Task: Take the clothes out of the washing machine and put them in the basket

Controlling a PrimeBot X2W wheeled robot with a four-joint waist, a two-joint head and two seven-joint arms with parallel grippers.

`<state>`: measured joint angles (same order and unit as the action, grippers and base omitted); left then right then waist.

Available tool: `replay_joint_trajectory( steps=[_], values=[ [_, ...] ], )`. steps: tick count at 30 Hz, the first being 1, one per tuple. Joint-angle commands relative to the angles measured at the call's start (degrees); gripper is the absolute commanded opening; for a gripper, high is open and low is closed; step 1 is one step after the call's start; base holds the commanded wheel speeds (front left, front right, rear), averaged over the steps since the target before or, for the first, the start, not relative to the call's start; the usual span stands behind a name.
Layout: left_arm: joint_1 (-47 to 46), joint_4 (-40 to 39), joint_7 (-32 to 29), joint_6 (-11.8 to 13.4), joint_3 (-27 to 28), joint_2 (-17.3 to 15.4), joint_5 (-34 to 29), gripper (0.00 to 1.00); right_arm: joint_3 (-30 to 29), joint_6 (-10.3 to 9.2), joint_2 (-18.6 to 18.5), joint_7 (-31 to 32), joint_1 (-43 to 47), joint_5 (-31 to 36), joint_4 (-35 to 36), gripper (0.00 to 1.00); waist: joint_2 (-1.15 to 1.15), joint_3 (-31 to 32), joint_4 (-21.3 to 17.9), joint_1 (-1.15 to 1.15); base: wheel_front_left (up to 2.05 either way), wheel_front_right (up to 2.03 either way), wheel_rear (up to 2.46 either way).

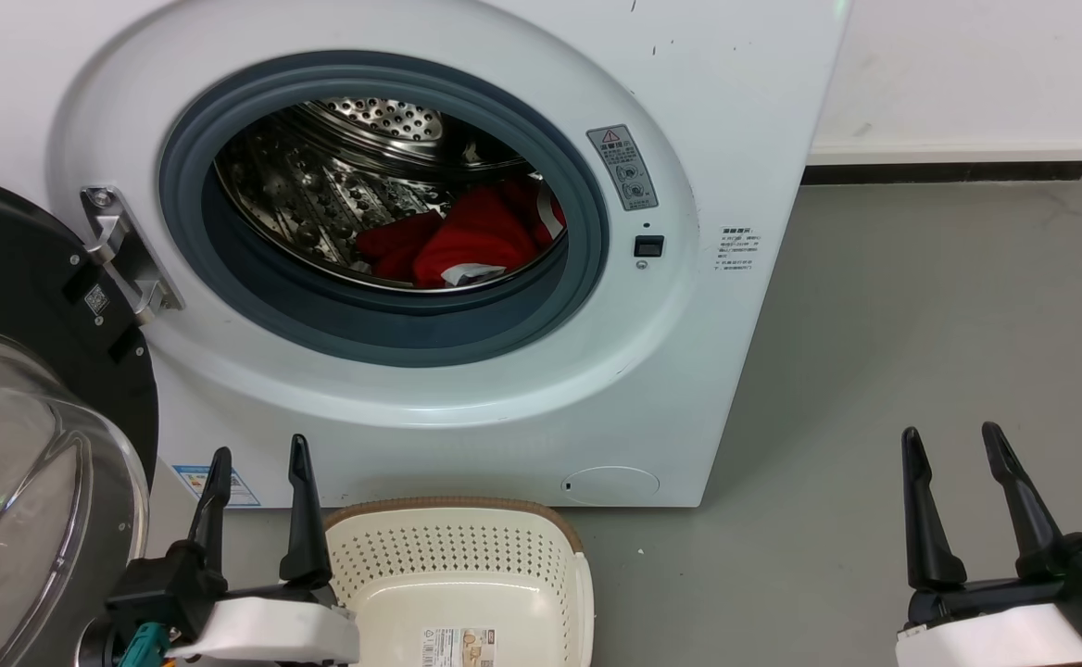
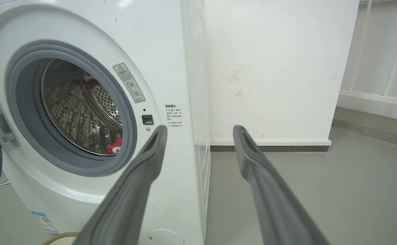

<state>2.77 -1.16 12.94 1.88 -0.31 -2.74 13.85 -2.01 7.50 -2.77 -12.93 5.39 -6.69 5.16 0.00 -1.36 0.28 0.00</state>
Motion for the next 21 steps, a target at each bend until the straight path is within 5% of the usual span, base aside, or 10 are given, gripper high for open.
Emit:
replay_joint_trajectory(
  steps=[1,21],
  values=[
    [0.48,-0.5,0.49,0.2,-0.09,-0.19,-1.1,1.0,0.0,-0.02,-0.18,-0.5,0.5,1.21,0.59,1.0,0.0,0.0,0.01,0.0,0.0,0.0,0.0],
    [1.61,-0.56,2.34,0.58,-0.17,-0.23,-6.53,1.0,-0.03,-0.03,-0.16,-2.29,1.54,5.04,0.58,1.0,0.0,-0.13,-0.03,0.0,0.0,0.0,0.0]
  ],
)
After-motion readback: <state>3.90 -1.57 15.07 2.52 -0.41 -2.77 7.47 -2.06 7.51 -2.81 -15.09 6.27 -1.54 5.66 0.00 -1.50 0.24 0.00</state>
